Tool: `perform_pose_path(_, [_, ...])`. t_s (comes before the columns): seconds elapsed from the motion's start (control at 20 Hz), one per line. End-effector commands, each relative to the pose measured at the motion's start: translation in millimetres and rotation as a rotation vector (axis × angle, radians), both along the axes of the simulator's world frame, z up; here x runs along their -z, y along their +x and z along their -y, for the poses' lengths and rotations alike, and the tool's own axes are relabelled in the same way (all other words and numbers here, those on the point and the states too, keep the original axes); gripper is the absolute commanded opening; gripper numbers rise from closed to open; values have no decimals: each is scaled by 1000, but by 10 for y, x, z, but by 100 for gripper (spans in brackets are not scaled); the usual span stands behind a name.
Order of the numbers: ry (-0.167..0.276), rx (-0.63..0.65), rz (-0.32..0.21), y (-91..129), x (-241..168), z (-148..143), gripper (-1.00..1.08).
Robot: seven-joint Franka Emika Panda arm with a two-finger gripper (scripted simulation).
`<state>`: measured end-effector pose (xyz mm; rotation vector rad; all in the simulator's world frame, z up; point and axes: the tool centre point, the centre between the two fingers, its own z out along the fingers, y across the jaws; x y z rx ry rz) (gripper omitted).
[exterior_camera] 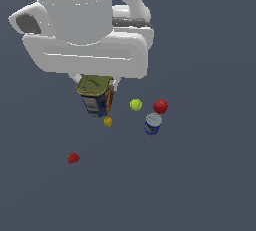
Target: Pick up a designated object from a clutter of objects.
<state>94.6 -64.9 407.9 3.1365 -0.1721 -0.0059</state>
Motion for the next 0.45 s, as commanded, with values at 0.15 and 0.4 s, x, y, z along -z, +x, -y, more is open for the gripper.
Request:
perform_pose_path(0.15, [0, 1, 4, 48, -162, -57, -100])
perform_pose_path(0.4, [0, 0, 4, 61, -198, -72, -100])
